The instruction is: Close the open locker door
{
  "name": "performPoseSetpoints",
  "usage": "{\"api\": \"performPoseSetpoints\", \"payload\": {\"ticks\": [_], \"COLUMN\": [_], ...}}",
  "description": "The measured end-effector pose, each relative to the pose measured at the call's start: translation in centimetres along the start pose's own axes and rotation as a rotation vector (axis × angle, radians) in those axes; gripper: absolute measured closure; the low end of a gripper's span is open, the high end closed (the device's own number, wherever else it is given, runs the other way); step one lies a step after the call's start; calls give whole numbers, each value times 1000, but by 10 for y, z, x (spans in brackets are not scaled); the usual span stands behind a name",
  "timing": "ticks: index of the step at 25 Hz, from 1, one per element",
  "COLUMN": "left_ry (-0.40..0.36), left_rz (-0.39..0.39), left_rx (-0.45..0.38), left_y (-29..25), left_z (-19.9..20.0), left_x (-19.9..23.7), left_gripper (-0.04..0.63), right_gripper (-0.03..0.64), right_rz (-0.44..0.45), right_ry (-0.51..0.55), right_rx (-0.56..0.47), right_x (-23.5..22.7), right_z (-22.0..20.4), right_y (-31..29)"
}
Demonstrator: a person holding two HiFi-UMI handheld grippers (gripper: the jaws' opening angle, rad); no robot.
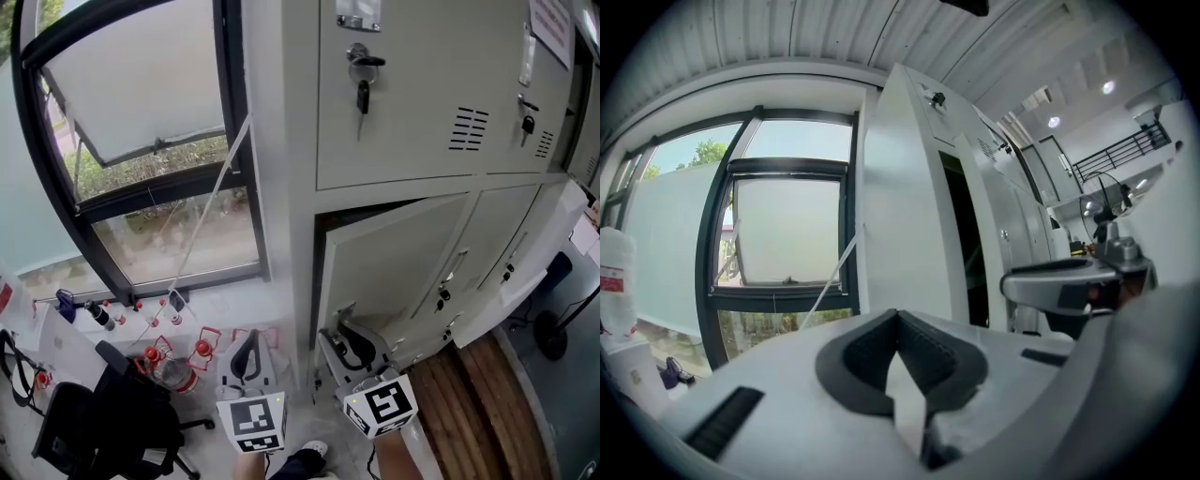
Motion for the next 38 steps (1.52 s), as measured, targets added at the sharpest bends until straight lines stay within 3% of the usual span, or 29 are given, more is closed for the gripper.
{"api": "performPoseSetpoints", "payload": {"ticks": [28,38], "left_ry": [7,8], "left_rz": [17,-16], "left_rx": [0,-5], "left_y": [-29,-30], "left_z": [0,1], "left_x": [19,8], "left_gripper": [597,597], "right_gripper": [526,526], "right_rz": [41,-78], "right_ry": [-10,9], "right_rx": [7,32], "right_x": [-18,-16], "right_z": [-3,-6], "right_y": [-38,-35]}}
Point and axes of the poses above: the fingertips, and each gripper's own axes: y backward along the fingers, x to its left, z out of its top, the point moved 4 cm from there along y, backward along the fingers, and after that the axes turned 3 degrees about z, right-handed, at the moved point
